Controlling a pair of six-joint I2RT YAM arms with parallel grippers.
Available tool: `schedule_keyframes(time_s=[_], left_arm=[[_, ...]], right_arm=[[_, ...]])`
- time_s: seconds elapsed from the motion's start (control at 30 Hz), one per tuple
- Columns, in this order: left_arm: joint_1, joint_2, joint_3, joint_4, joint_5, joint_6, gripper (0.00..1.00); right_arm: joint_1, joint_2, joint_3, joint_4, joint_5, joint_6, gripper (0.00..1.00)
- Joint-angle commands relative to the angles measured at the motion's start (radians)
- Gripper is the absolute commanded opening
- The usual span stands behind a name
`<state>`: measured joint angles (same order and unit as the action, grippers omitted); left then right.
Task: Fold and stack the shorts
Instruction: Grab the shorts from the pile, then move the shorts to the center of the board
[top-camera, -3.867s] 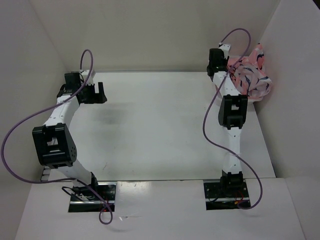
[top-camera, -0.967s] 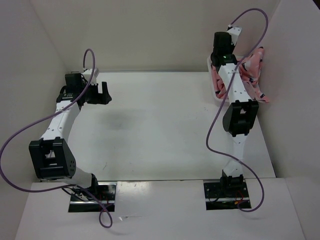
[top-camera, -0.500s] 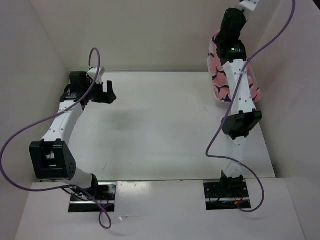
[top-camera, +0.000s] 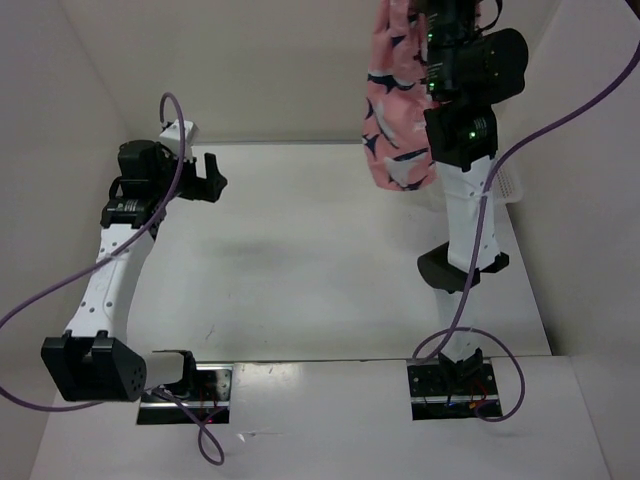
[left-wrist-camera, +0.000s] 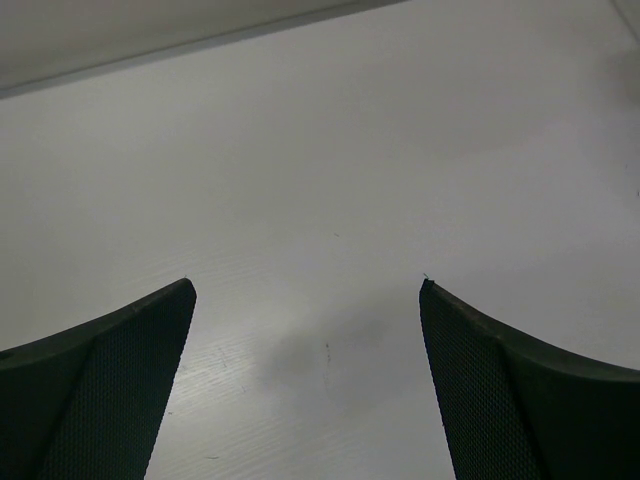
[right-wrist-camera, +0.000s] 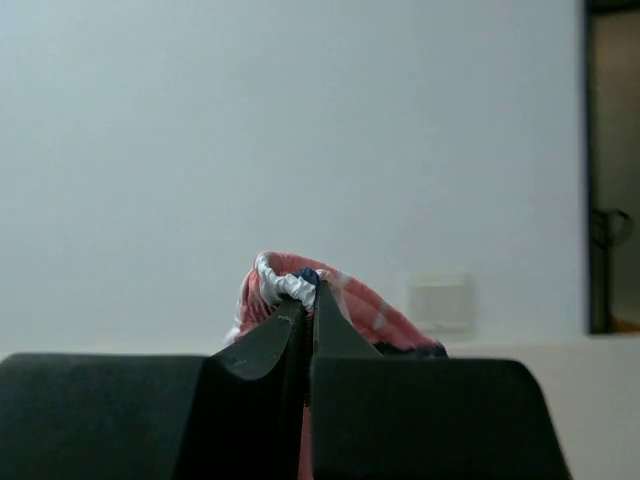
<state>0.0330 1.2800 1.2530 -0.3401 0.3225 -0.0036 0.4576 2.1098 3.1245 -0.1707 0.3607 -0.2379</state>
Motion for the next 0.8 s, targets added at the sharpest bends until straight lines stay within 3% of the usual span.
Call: schedule_keyframes(time_s=[0.0,0.3,0.33,0.4,0.43,0.47,0.6,0.77], left_arm=[[-0.001,-0.089,-0.023,0.018,-0.04,0.004,0.99],[0.058,-0.196,-0.114,-0.014,-0.096,0.004,0.99],[0.058,-0.208,-0.127,-0.025,-0.096,0.004,0.99],[0.067,-0.208,-0.147,-0.036,-0.096,0.004,0.99],[0.067,-0.208,-0.159,-0.036,-0.096,0.004,0.99],[0.067,-0.194,-0.159,-0.045,-0.096,0.004,0.99],[0.058,-0.174,-0.159,-0.045,-0.08,0.004,0.99],[0.021,-0.162,-0.193,-0.045,-0.114,0.004,0.99]], right_arm=[[0.1,0.012,0.006,0.045,-0.181,-0.095,0.0],[0.188,0.2,0.006,-0.226,-0.209,0.184,0.02],[0.188,0.217,0.006,-0.249,-0.209,0.234,0.08],[0.188,0.263,0.006,-0.309,-0.22,0.262,0.3],[0.197,0.285,0.006,-0.325,-0.232,0.272,0.49],[0.197,0.285,0.006,-0.338,-0.232,0.288,0.59],[0.207,0.296,0.006,-0.417,-0.244,0.307,0.77],[0.207,0.296,0.006,-0.526,-0.183,0.316,0.86]])
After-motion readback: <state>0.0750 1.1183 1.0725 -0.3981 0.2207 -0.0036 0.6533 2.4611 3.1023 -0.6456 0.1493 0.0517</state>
